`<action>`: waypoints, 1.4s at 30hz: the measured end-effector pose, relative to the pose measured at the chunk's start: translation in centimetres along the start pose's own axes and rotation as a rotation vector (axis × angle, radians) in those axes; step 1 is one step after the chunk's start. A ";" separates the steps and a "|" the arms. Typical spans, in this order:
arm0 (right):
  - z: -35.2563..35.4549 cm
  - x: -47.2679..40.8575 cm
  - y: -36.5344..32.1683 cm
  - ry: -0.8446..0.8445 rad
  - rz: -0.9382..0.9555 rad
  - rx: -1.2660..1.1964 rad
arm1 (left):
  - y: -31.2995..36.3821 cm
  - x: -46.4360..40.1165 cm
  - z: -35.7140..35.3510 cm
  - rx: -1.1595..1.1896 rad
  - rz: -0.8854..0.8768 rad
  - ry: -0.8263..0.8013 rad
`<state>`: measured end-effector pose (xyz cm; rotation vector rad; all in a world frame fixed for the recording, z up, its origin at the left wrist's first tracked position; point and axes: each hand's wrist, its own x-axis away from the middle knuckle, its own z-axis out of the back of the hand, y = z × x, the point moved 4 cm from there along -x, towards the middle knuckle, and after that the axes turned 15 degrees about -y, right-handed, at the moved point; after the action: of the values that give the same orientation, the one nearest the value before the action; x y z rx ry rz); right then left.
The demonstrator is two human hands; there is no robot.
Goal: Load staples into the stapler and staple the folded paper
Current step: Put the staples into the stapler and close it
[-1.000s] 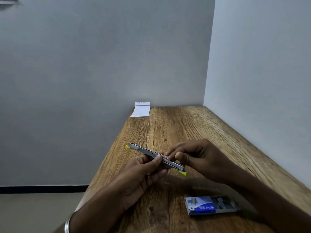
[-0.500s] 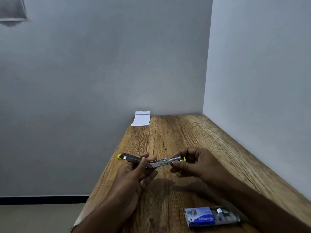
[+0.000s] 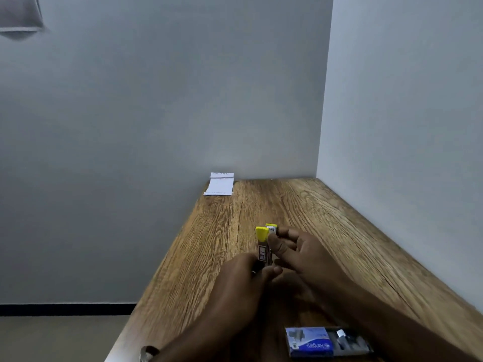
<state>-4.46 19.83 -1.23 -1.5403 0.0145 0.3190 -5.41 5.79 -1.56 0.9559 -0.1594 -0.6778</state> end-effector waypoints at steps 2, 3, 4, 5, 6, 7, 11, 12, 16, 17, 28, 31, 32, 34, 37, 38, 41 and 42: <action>-0.5 -0.1 0.4 -0.051 -0.020 -0.008 | 0.4 -0.2 -0.4 -0.044 -0.032 0.004; -0.8 0.0 0.6 -0.070 -0.024 -0.051 | 0.8 -0.3 -0.5 -0.072 -0.055 0.013; -0.9 0.0 0.7 -0.070 -0.031 -0.096 | 1.2 -0.4 -0.6 -0.100 -0.073 0.027; -0.9 0.1 0.8 -0.052 -0.043 -0.141 | 1.4 -0.4 -0.7 -0.110 -0.084 0.037; -0.7 0.1 0.8 -0.031 -0.054 -0.192 | 1.6 -0.5 -0.8 -0.113 -0.094 0.051; -0.5 0.1 0.8 -0.021 -0.051 -0.260 | 1.8 -0.5 -0.8 -0.123 -0.107 0.067; 1.0 -0.3 0.2 -0.003 -0.002 -0.510 | 2.0 0.0 -0.4 -0.046 -0.129 0.075; 1.4 -0.4 -0.1 0.012 0.018 -0.544 | 1.6 0.1 -0.1 0.019 -0.112 0.079; 2.1 -0.2 -0.8 0.002 0.039 -0.647 | 0.1 0.1 1.3 0.340 -0.017 0.112; 2.1 -0.2 -0.7 -0.010 0.026 -0.642 | -0.3 0.1 1.5 0.399 0.016 0.112; 2.3 0.0 -0.4 -0.030 0.033 -0.517 | -1.2 0.4 1.6 0.580 0.131 0.099; 2.4 -0.2 -0.1 -0.003 0.006 -0.491 | -1.4 0.4 1.7 0.581 0.127 0.092; 2.4 -0.2 -0.1 -0.005 0.001 -0.498 | -1.4 0.4 1.7 0.581 0.124 0.089; 2.3 -0.3 0.0 -0.015 -0.003 -0.519 | -1.5 0.4 1.6 0.578 0.118 0.086; 2.3 -0.3 0.0 -0.031 0.013 -0.530 | -1.5 0.4 1.6 0.563 0.117 0.090; 2.2 -0.3 0.0 -0.030 0.017 -0.532 | -1.6 0.4 1.6 0.561 0.115 0.090; 2.2 -0.2 -0.1 -0.004 0.018 -0.543 | -1.6 0.4 1.6 0.559 0.111 0.087; 2.2 -0.3 -0.1 0.004 0.019 -0.541 | -1.6 0.4 1.6 0.557 0.110 0.085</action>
<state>-5.10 21.91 -1.01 -2.0778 -0.0583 0.3523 -6.54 3.79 -1.97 1.4958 -0.3341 -0.4955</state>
